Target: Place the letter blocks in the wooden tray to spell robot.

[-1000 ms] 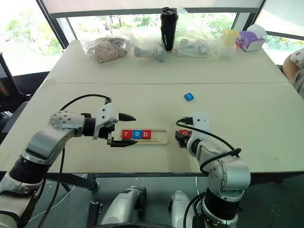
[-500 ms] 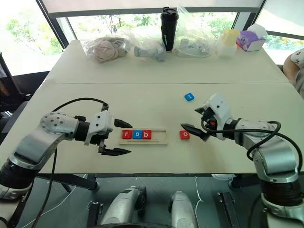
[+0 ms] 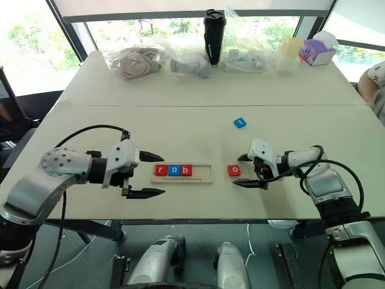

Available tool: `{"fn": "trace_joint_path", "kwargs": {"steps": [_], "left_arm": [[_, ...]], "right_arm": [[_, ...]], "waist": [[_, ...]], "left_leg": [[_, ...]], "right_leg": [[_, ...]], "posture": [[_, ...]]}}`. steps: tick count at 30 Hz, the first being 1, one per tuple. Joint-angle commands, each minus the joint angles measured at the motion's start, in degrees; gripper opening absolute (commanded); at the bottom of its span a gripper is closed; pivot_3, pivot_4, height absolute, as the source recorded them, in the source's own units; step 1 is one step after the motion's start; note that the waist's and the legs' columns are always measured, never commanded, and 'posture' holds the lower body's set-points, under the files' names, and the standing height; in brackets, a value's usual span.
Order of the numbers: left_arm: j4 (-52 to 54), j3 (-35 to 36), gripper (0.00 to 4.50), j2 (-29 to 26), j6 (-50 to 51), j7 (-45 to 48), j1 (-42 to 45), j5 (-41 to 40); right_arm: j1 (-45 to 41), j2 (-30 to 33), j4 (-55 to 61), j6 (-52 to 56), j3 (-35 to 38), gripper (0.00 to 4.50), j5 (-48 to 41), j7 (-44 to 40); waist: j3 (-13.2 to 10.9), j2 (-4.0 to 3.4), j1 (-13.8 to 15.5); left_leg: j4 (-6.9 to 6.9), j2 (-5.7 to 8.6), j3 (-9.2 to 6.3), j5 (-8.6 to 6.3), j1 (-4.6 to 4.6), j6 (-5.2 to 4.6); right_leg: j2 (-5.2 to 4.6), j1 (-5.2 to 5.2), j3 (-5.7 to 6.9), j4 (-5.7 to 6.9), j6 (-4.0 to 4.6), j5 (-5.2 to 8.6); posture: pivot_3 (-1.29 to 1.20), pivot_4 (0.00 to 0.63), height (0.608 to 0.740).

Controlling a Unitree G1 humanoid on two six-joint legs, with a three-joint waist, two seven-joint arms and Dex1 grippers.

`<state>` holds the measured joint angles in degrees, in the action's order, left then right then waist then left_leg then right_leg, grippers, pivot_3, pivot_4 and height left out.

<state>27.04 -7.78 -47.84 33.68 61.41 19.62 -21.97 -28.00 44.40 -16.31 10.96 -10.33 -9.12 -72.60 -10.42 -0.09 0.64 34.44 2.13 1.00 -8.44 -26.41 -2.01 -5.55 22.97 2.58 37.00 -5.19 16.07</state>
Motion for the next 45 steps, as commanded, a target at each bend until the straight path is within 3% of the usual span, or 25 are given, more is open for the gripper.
{"fn": "trace_joint_path", "kwargs": {"steps": [1,5,10,16,25,41,45], "left_arm": [[3.72,2.63,4.50,-1.36,1.13,-1.20,-1.42,-1.10],[3.44,4.30,4.50,-3.15,1.24,-1.38,-2.57,-1.20],[1.38,6.34,4.50,-4.96,0.42,-1.08,-3.34,-1.33],[-2.93,6.67,4.50,-5.93,-1.41,-0.48,-2.09,-0.34],[-2.94,6.15,4.50,-5.22,-1.92,-1.45,-2.05,0.25],[-2.23,5.56,4.50,-3.80,-1.35,-3.12,-2.19,0.13],[-1.80,5.74,4.50,-3.53,-1.01,-3.42,-2.20,-0.10]], "right_arm": [[-2.48,-1.69,-4.48,-4.09,-0.60,3.15,0.88,-1.86],[-2.84,-1.48,-2.86,-3.29,0.15,1.18,0.18,-3.00],[-4.51,-2.20,8.73,5.72,0.96,1.18,-1.81,-0.23],[-5.89,-10.02,19.56,12.86,-3.67,1.18,-1.19,6.21],[-5.11,-12.15,17.54,10.63,-7.77,1.18,1.80,8.14],[-3.81,-11.65,15.35,7.21,-8.66,1.18,2.64,6.79],[-3.95,-11.89,14.04,6.13,-8.54,3.04,3.11,7.16]], "waist": [[0.00,0.00,-0.07],[0.00,0.00,0.06],[-0.01,-0.02,-0.01],[0.00,-0.01,-0.40],[0.01,0.01,-0.07],[0.01,0.01,-0.07],[0.01,0.01,-0.09]], "left_leg": [[0.01,0.00,0.03,-0.03,0.01,0.04],[-0.03,0.00,0.05,-0.04,0.01,0.05],[-0.07,-0.01,0.11,-0.04,-0.04,0.05],[-0.18,-0.06,0.14,-0.05,-0.02,0.07],[-0.18,0.02,0.33,-0.08,-0.06,0.03],[-0.21,-0.04,0.36,-0.08,-0.06,0.03],[-0.21,-0.04,0.36,-0.07,-0.05,0.02]], "right_leg": [[0.00,0.00,-0.04,0.00,0.00,0.00],[0.00,0.05,-0.07,0.02,0.00,0.00],[-0.02,0.20,-0.16,0.09,0.01,0.00],[-0.01,0.30,-0.18,0.14,0.01,0.00],[-0.14,0.46,-0.27,-0.01,0.02,-0.02],[-0.10,0.41,-0.27,0.13,0.02,-0.02],[-0.10,0.40,-0.27,0.14,0.01,-0.03]], "posture": [[0.00,0.150,0.740],[0.00,0.150,0.740],[0.00,0.150,0.740],[0.00,0.150,0.740],[0.00,0.150,0.740],[0.00,0.150,0.740],[0.00,0.150,0.740]]}}
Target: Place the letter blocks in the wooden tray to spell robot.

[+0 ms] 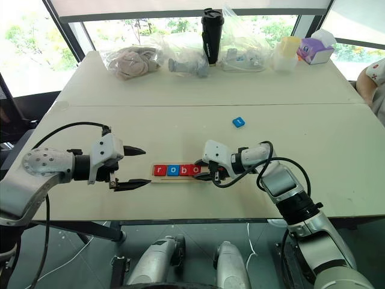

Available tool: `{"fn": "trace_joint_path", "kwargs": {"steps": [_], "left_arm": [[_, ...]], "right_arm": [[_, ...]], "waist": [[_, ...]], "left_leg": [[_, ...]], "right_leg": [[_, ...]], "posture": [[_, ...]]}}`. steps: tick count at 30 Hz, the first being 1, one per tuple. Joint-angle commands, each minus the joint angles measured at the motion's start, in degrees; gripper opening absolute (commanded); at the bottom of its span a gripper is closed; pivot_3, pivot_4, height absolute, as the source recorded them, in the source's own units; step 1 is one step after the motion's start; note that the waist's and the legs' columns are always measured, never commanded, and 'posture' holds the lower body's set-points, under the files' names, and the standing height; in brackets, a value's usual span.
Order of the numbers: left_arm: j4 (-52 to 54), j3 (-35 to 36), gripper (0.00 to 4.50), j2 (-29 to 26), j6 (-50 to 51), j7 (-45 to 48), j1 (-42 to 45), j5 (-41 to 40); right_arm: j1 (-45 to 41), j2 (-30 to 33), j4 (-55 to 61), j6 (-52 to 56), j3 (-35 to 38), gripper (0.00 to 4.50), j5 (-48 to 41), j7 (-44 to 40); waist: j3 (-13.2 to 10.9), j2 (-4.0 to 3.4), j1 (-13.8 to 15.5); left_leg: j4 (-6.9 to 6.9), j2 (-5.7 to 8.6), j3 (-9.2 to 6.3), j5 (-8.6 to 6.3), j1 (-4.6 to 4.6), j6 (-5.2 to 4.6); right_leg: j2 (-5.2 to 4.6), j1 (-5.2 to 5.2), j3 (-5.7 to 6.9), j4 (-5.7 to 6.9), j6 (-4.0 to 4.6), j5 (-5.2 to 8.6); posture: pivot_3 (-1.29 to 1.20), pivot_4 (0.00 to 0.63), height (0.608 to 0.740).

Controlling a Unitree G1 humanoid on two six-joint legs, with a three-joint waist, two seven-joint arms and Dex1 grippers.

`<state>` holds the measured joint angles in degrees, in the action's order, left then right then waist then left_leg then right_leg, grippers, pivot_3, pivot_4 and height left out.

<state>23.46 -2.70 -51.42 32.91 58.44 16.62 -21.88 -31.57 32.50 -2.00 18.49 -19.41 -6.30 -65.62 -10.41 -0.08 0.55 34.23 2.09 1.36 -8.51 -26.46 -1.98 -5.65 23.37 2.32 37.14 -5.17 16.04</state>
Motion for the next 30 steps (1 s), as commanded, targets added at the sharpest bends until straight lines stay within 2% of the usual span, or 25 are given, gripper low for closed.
{"fn": "trace_joint_path", "kwargs": {"steps": [1,3,11,13,14,16,19,22,25,30], "left_arm": [[1.75,0.73,4.50,0.08,-0.23,-0.49,0.87,-0.23],[1.66,0.76,4.50,0.17,-0.20,-0.55,1.04,-0.22],[1.45,0.57,4.50,0.51,-0.23,-0.82,1.29,-0.06],[1.45,0.70,4.50,0.93,-0.36,-1.20,1.42,-0.25],[1.30,1.07,4.50,1.66,-0.22,-1.73,1.88,-0.75],[0.79,3.48,4.50,5.79,2.07,-4.99,5.01,-4.30],[0.51,4.99,4.50,9.36,4.24,-7.82,8.04,-6.58],[-0.71,3.86,4.50,11.02,4.00,-9.43,10.64,-5.65],[-6.89,-2.04,4.50,13.60,-0.49,-10.35,15.48,0.50],[-12.50,-4.46,4.50,16.70,-4.51,-10.60,18.59,3.90]], "right_arm": [[-0.48,-0.14,-0.69,-1.78,0.60,3.49,0.51,0.45],[-0.63,-0.18,-1.24,-2.53,0.62,4.42,0.94,0.57],[-1.84,-0.03,-0.75,-0.97,4.72,4.42,-1.76,2.02],[-3.11,-0.91,-2.01,1.56,7.98,4.42,-3.36,4.73],[-4.72,-2.22,-4.13,3.70,10.49,4.42,-3.99,8.35],[-9.42,-5.54,-13.15,7.39,16.04,4.42,-2.18,21.88],[-12.32,-7.90,-20.39,8.75,18.93,4.42,0.22,31.91],[-14.10,-9.23,-25.87,8.27,19.83,4.42,1.77,37.63],[-17.65,-10.78,-35.07,6.30,19.63,4.42,4.21,43.49],[-21.92,-12.53,-45.53,3.47,20.40,4.42,4.84,47.30]], "waist": [[0.00,0.00,0.01],[0.00,0.00,0.03],[0.00,0.00,0.05],[0.00,0.00,0.05],[0.00,0.00,0.05],[0.00,0.01,0.01],[0.02,0.07,0.21],[0.04,0.09,0.06],[0.03,0.08,-0.05],[0.03,0.08,-0.98]], "left_leg": [[0.00,0.00,0.00,0.00,0.00,0.00],[0.01,0.00,0.01,0.00,0.00,0.00],[0.01,0.00,0.01,0.00,0.00,0.00],[0.02,0.00,0.01,0.00,0.01,0.00],[0.02,0.00,0.01,0.00,0.01,0.00],[0.02,0.00,0.01,0.00,0.02,0.00],[0.09,0.00,-0.01,0.03,0.02,0.05],[0.07,0.02,0.04,0.04,0.04,0.04],[0.02,0.04,0.14,0.13,0.03,-0.11],[0.06,0.04,0.21,0.17,0.08,-0.15]], "right_leg": [[0.00,0.00,0.00,0.00,0.00,0.00],[0.00,-0.01,0.00,0.00,0.00,0.00],[0.01,-0.01,0.00,0.00,-0.01,-0.01],[0.01,-0.02,0.00,0.00,-0.01,-0.01],[0.01,-0.02,0.00,0.01,-0.01,-0.01],[0.02,-0.03,0.00,0.02,-0.01,-0.01],[0.05,-0.01,0.01,0.08,-0.03,-0.12],[0.05,-0.08,0.00,0.06,-0.16,-0.20],[0.08,-0.06,-0.01,0.07,-0.26,-0.25],[0.20,-0.09,-0.05,0.13,-0.39,-0.32]], "posture": [[0.00,0.150,0.740],[0.00,0.150,0.740],[0.00,0.150,0.740],[0.00,0.150,0.740],[0.00,0.150,0.740],[0.00,0.150,0.740],[0.00,0.150,0.740],[0.00,0.150,0.740],[0.00,0.150,0.740],[0.00,0.150,0.740]]}}
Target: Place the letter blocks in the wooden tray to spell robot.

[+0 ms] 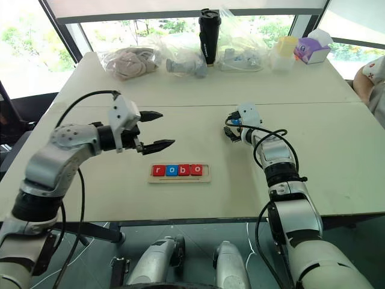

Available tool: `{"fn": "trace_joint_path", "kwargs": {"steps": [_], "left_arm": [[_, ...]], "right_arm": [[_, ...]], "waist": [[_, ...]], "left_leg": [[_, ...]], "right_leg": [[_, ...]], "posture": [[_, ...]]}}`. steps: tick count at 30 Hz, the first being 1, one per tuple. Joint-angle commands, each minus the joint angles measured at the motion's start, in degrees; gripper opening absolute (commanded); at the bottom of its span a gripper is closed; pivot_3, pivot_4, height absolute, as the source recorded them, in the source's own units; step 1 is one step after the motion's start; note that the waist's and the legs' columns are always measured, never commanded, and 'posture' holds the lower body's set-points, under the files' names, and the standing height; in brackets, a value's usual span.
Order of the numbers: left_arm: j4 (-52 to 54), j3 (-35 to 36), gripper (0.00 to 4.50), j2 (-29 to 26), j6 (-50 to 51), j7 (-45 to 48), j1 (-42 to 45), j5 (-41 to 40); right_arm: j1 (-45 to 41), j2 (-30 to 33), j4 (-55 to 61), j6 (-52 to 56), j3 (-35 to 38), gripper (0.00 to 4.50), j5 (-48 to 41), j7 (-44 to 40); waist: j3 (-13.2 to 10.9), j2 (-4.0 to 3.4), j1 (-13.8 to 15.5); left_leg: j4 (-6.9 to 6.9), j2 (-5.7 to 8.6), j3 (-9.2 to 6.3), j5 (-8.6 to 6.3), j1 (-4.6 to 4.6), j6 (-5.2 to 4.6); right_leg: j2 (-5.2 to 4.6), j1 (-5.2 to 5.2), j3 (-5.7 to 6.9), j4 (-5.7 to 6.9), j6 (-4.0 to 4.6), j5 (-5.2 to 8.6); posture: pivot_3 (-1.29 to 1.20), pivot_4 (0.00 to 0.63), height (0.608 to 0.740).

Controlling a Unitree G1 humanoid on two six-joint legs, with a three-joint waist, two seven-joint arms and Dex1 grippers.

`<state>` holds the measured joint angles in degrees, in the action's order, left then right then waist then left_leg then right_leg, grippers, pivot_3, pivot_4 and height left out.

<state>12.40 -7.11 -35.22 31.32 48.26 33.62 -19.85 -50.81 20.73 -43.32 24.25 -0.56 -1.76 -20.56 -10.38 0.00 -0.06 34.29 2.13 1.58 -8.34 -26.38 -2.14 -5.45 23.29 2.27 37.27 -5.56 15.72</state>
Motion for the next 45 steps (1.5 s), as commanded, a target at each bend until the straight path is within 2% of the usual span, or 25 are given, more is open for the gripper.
{"fn": "trace_joint_path", "kwargs": {"steps": [1,3,4,6,8,17,23,26,29,30,38,40,42,45], "left_arm": [[-1.91,-0.12,4.50,0.80,-3.31,-0.38,1.71,2.16],[-2.12,-0.05,4.50,1.16,-3.77,-0.40,1.14,2.52],[-1.96,0.12,4.50,1.19,-3.81,-0.34,0.71,2.53],[-1.67,0.44,4.50,1.18,-3.75,-0.14,0.12,2.54],[-0.91,0.85,4.50,0.59,-3.57,0.26,-1.17,2.36],[1.67,0.99,4.50,0.39,-2.59,-0.39,-4.24,1.83],[1.33,0.69,4.50,0.57,-2.79,-0.20,-4.26,2.07],[0.79,0.49,4.50,0.62,-3.06,-0.07,-4.21,2.33],[0.75,0.42,4.50,0.59,-3.12,-0.03,-4.46,2.44],[0.80,0.43,4.50,0.58,-3.11,-0.02,-4.53,2.44],[0.89,0.60,4.50,0.61,-3.03,-0.28,-5.12,2.45],[1.01,0.58,4.50,0.65,-2.97,-0.34,-5.26,2.44],[1.17,0.57,4.50,0.73,-2.85,-0.41,-5.37,2.38],[1.17,0.58,4.50,0.83,-2.80,-0.46,-5.44,2.36]], "right_arm": [[-3.28,-0.95,-5.73,-2.84,1.72,4.42,0.21,2.51],[-4.52,-1.44,-9.33,-4.33,2.35,4.42,0.16,3.42],[-4.95,-1.60,-10.56,-4.83,2.68,4.18,0.02,3.44],[-5.53,-1.72,-12.12,-5.66,2.96,3.56,0.06,3.27],[-5.33,-1.54,-11.94,-6.12,2.23,2.63,0.60,1.77],[-1.38,-1.24,-2.96,-6.54,2.81,2.63,-0.97,-2.72],[-1.03,-1.83,-2.93,-9.32,2.99,2.63,-1.45,-4.38],[-1.17,-2.16,-4.49,-11.68,2.70,1.68,-1.16,-4.82],[-1.12,-2.44,-5.47,-12.85,2.45,0.16,-0.89,-5.03],[-1.13,-2.49,-5.69,-13.02,2.41,0.06,-0.84,-5.04],[0.34,-2.93,-1.25,-13.15,2.98,0.06,-2.39,-6.01],[0.88,-3.13,1.43,-12.16,4.04,0.60,-3.84,-5.99],[1.53,-3.41,4.10,-11.35,4.73,1.39,-4.80,-5.63],[2.37,-3.56,6.85,-9.65,4.88,3.04,-5.07,-4.63]], "waist": [[0.00,0.00,-0.56],[0.00,0.00,-0.75],[0.00,0.00,-0.79],[0.00,0.00,-0.81],[0.00,0.00,-0.65],[0.00,0.00,-0.82],[0.00,-0.01,-0.82],[0.00,-0.01,-0.75],[0.00,-0.01,-0.76],[0.00,-0.01,-0.77],[0.00,-0.01,-0.78],[0.00,-0.01,-0.80],[0.00,-0.01,-0.80],[0.00,-0.01,-0.71]], "left_leg": [[0.01,0.00,0.00,0.00,0.01,0.00],[0.00,-0.01,0.00,0.00,0.02,-0.01],[0.00,-0.01,0.00,0.00,0.03,-0.01],[0.00,-0.02,0.00,0.00,0.04,-0.01],[0.03,-0.02,0.00,0.01,0.06,-0.01],[0.04,-0.02,-0.02,0.00,0.07,-0.01],[0.04,-0.02,-0.02,0.00,0.07,-0.01],[0.04,-0.02,-0.02,0.00,0.07,-0.01],[0.04,-0.02,-0.02,0.00,0.07,-0.01],[0.04,-0.02,-0.02,0.00,0.07,-0.01],[0.04,-0.02,-0.02,0.00,0.06,-0.01],[0.04,-0.02,-0.02,0.00,0.06,-0.01],[0.03,-0.02,-0.02,0.00,0.06,-0.01],[0.03,-0.02,-0.02,-0.01,0.06,-0.01]], "right_leg": [[0.02,-0.01,0.00,0.01,-0.01,-0.01],[0.03,-0.02,-0.01,0.03,-0.11,-0.06],[0.06,-0.02,-0.01,0.04,-0.14,-0.08],[0.08,-0.03,-0.01,0.06,-0.16,-0.08],[0.08,-0.07,-0.02,0.07,-0.16,-0.09],[-0.05,-0.06,-0.04,0.07,-0.15,-0.09],[-0.05,-0.05,-0.04,0.07,-0.15,-0.09],[-0.05,-0.04,-0.05,0.07,-0.15,-0.09],[-0.06,-0.04,-0.05,0.06,-0.15,-0.08],[-0.06,-0.04,-0.05,0.07,-0.15,-0.08],[-0.06,-0.04,-0.05,0.07,-0.15,-0.08],[-0.07,-0.04,-0.05,0.07,-0.15,-0.08],[-0.07,-0.03,-0.06,0.07,-0.15,-0.08],[-0.08,-0.02,-0.06,0.07,-0.15,-0.08]], "posture": [[0.00,0.150,0.740],[0.00,0.150,0.740],[0.00,0.150,0.740],[0.00,0.150,0.740],[0.00,0.150,0.740],[0.00,0.150,0.740],[0.00,0.150,0.740],[0.00,0.150,0.740],[0.00,0.150,0.740],[0.00,0.150,0.740],[0.00,0.150,0.740],[0.00,0.150,0.740],[0.00,0.150,0.740],[0.00,0.150,0.740]]}}
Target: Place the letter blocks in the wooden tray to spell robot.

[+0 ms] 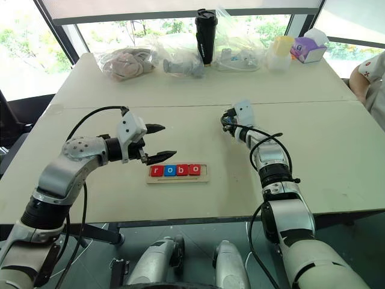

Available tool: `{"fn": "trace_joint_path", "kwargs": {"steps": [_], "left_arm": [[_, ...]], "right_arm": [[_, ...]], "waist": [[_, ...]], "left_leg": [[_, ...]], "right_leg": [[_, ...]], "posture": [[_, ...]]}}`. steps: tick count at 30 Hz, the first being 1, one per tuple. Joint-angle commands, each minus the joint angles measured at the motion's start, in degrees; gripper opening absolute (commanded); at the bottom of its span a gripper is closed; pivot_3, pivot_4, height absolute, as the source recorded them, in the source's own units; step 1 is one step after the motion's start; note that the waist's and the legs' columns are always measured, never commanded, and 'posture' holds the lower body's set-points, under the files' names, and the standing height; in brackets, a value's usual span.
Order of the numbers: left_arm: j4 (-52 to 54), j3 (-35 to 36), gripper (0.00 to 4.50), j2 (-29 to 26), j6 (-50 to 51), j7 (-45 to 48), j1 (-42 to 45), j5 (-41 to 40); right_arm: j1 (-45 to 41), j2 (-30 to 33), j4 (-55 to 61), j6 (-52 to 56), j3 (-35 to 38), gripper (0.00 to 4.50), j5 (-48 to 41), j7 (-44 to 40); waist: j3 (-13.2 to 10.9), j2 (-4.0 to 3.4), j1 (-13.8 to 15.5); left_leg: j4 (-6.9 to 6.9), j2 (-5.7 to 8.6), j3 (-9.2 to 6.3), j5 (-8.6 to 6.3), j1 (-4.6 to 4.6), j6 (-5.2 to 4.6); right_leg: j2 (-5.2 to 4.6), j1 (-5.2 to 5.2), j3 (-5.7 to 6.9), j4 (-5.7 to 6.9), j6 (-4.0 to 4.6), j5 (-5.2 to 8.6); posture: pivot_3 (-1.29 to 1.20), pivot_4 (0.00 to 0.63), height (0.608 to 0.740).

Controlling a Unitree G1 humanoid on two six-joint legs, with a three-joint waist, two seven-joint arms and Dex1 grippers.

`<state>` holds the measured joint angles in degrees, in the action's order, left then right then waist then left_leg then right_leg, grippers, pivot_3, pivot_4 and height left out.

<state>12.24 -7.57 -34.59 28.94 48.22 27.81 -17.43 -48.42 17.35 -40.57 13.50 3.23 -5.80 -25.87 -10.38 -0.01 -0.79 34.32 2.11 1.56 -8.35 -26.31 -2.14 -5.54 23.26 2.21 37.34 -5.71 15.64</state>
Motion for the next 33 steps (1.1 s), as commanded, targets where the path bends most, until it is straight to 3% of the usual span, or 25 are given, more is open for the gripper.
{"fn": "trace_joint_path", "kwargs": {"steps": [1,2,15,18,22,29,33], "left_arm": [[1.31,1.05,4.50,0.20,-0.42,-0.41,0.37,-0.06],[1.36,1.06,4.50,0.19,-0.40,-0.41,0.33,-0.08],[1.11,1.02,4.50,0.36,-0.32,-0.98,0.42,0.18],[1.15,1.11,4.50,0.45,-0.32,-1.15,0.39,0.30],[1.29,1.28,4.50,0.46,-0.31,-1.32,0.12,0.35],[1.20,1.20,4.50,0.62,-0.32,-1.36,0.04,0.50],[1.60,1.58,4.50,0.17,-0.28,-1.03,-0.64,0.36]], "right_arm": [[0.34,-0.22,4.85,2.09,0.90,3.49,-1.14,0.54],[0.77,-0.28,5.53,2.86,0.65,3.91,-1.08,0.47],[-2.13,-0.96,-7.49,0.31,-2.04,3.91,3.89,4.71],[-3.26,-1.11,-10.34,-0.78,-1.71,3.12,3.94,5.17],[-3.46,-1.15,-10.92,-1.34,-1.53,1.17,3.59,4.86],[-2.14,-1.80,-4.44,1.75,3.08,1.18,-1.71,4.99],[4.54,-3.95,23.22,29.98,17.51,1.18,-24.38,8.11]], "waist": [[0.00,0.00,0.04],[0.00,0.00,0.04],[0.00,0.00,-0.15],[0.00,0.00,-0.19],[0.00,0.00,0.04],[0.00,0.00,0.04],[0.00,0.00,0.17]], "left_leg": [[0.00,0.00,0.00,0.00,0.00,0.00],[0.00,0.00,0.00,0.00,0.00,0.00],[-0.01,0.00,0.01,0.00,0.00,0.00],[0.00,0.00,0.01,0.00,0.01,0.01],[0.00,0.01,0.01,0.00,0.02,0.00],[0.00,0.01,0.00,0.00,0.01,0.01],[-0.04,0.00,-0.01,0.00,-0.05,0.01]], "right_leg": [[-0.01,0.00,0.00,0.00,0.00,0.00],[-0.01,0.00,0.00,0.00,0.00,0.00],[-0.01,0.01,-0.02,0.00,0.02,0.00],[0.00,0.00,-0.01,0.01,0.02,0.00],[0.00,-0.02,-0.01,0.00,0.02,0.00],[-0.01,-0.02,-0.01,-0.01,0.02,0.00],[-0.03,0.06,-0.02,0.00,0.01,-0.01]], "posture": [[0.00,0.150,0.740],[0.00,0.150,0.740],[0.00,0.150,0.740],[0.00,0.150,0.740],[0.00,0.150,0.740],[0.00,0.150,0.740],[0.00,0.150,0.740]]}}
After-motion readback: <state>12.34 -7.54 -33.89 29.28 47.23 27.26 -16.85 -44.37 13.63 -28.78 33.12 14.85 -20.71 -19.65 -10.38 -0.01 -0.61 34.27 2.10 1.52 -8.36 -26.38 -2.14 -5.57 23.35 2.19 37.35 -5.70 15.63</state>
